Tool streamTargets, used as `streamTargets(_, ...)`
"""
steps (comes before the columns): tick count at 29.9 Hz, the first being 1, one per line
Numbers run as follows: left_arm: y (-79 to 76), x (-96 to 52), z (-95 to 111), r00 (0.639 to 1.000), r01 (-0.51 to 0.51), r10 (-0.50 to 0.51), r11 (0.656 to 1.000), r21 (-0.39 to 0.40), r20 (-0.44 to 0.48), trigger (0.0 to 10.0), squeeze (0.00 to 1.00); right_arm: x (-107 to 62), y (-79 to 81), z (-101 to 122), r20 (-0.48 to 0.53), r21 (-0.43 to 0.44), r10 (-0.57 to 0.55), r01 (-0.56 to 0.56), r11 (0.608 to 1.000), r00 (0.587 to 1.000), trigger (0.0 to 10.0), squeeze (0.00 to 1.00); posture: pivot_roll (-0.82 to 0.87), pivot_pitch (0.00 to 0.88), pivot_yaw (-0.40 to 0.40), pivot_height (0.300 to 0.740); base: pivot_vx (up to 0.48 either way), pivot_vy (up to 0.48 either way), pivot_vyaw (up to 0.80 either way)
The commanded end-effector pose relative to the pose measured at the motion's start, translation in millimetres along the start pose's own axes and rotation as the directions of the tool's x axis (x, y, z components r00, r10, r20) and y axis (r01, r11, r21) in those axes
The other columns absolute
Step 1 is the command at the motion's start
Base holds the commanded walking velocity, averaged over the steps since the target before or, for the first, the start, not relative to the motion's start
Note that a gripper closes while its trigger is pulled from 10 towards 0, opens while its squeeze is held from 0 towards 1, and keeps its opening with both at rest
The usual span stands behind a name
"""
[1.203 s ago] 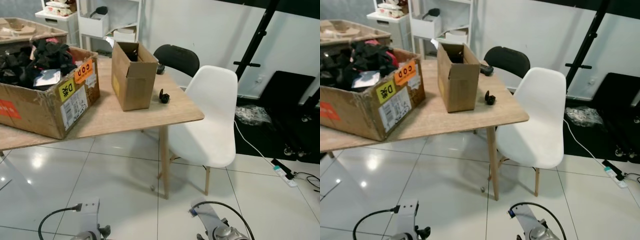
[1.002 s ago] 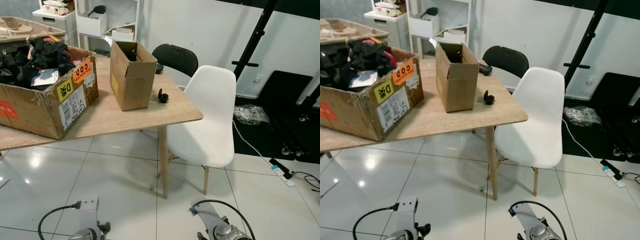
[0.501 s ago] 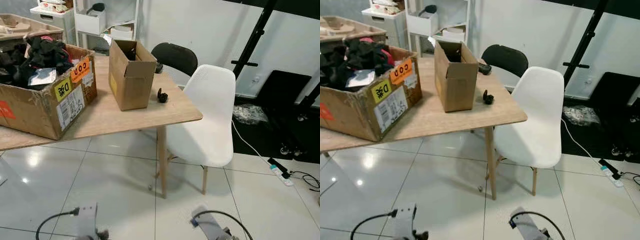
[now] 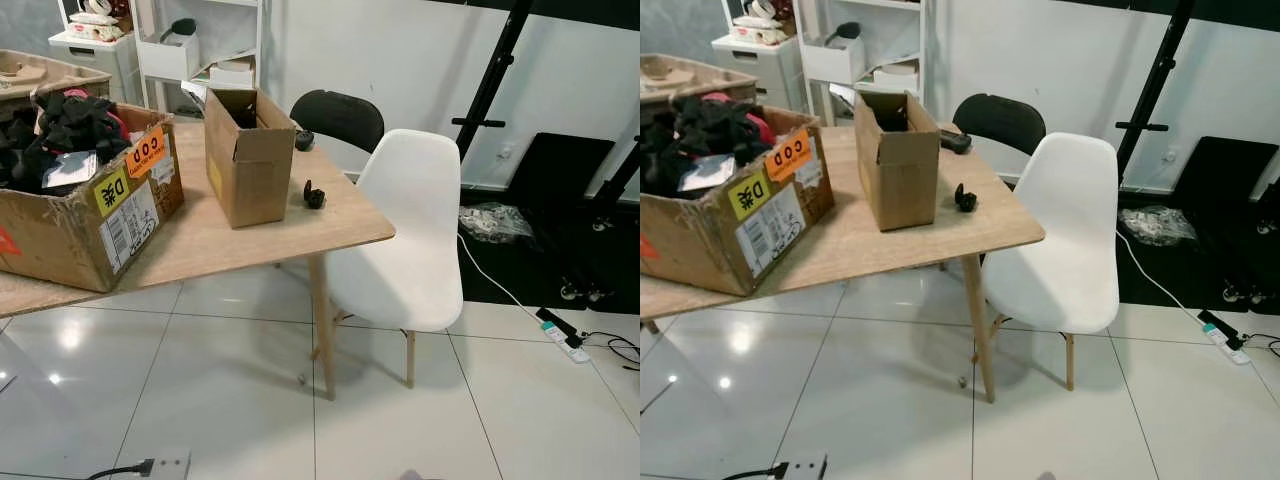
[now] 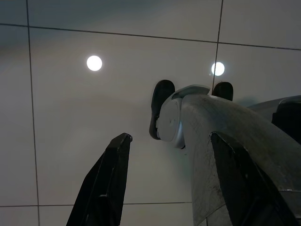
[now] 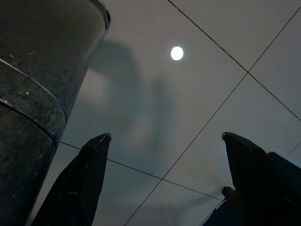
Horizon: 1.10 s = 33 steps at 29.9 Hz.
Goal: Picking trash to rubbish bin
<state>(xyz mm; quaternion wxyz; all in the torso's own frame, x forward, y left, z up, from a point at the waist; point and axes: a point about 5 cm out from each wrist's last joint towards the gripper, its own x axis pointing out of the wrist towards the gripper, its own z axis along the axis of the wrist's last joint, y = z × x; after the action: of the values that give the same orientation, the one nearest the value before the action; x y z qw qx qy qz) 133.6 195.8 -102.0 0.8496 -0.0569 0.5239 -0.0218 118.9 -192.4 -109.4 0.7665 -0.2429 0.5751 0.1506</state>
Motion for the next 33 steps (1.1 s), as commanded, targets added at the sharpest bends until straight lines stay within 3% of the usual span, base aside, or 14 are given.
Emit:
streamTargets(1, 2.2, -0.2, 4.5, 1.000, 0.002, -0.003, 0.999, 0.043, 0.011, 10.0, 0.00, 0.4, 4.1, 4.8, 0.016, 0.019, 0.013, -0.014, 1.000, 1.000, 10.0, 0.00, 0.07, 0.021, -0.053, 0.740, 0.000, 0.000, 0.00)
streamTargets(7, -0.3, 1.4, 13.9, 1.000, 0.014, -0.016, 0.998, 0.065, 0.025, 10.0, 0.00, 0.5, -1.0, 14.7, 0.039, 0.024, 0.001, -0.002, 1.000, 0.999, 10.0, 0.00, 0.06, 0.032, -0.050, 0.740, 0.000, 0.000, 0.00)
streamTargets(18, -3.7, 3.5, 27.5, 0.998, 0.022, -0.024, 0.999, 0.032, 0.057, 10.0, 0.00, 0.1, -9.5, 21.2, 0.044, 0.023, -0.020, 0.019, 1.000, 0.999, 10.0, 0.00, 0.05, 0.025, -0.064, 0.740, 0.000, 0.000, 0.00)
streamTargets(33, 2.2, 1.9, 24.1, 0.999, -0.001, -0.001, 0.999, 0.037, 0.052, 10.0, 0.00, 0.4, 0.5, 44.6, 0.071, 0.025, -0.001, 0.000, 1.000, 0.997, 10.0, 0.00, 0.06, 0.037, -0.043, 0.740, 0.000, 0.000, 0.00)
